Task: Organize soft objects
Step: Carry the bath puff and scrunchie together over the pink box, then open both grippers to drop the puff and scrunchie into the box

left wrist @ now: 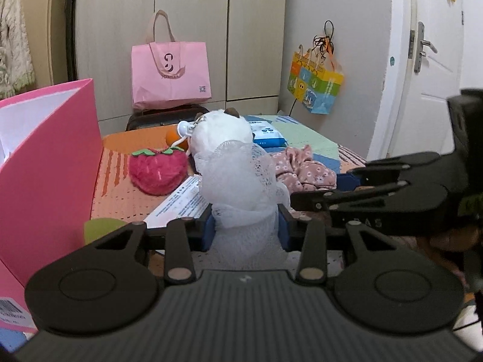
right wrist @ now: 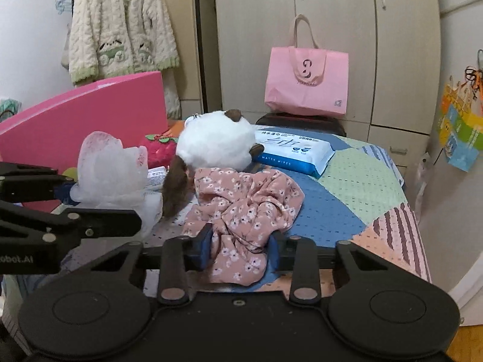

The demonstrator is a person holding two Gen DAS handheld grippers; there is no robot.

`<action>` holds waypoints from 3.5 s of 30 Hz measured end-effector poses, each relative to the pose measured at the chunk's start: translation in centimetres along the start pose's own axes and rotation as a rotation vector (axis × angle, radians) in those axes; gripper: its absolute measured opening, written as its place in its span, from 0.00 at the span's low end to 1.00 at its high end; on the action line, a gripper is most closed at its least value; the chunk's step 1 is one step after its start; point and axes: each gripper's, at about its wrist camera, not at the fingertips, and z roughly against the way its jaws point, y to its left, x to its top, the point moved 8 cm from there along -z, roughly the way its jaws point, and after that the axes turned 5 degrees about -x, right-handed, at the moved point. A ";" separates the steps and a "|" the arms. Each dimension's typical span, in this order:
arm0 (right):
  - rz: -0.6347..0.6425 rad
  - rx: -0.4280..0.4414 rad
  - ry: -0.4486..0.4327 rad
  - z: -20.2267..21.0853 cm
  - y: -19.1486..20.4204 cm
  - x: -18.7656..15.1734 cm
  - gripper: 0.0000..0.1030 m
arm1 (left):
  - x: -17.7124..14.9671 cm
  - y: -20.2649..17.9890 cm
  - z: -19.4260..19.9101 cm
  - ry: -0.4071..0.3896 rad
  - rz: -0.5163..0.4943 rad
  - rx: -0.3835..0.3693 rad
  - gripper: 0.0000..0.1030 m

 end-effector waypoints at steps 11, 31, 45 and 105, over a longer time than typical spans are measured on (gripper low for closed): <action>-0.032 -0.013 -0.017 3.0 1.5 -1.0 0.23 | -0.3 -0.2 1.0 0.064 0.057 -0.042 0.38; -0.152 0.182 0.236 6.9 6.2 -0.9 0.23 | -1.9 1.3 5.3 0.318 0.085 -0.223 0.37; -0.076 0.363 0.325 8.7 12.9 1.6 0.23 | -3.2 4.6 11.4 0.365 0.176 -0.211 0.37; 0.087 0.504 0.324 -13.1 25.7 17.8 0.27 | 4.8 23.5 9.2 0.350 -0.104 0.262 0.48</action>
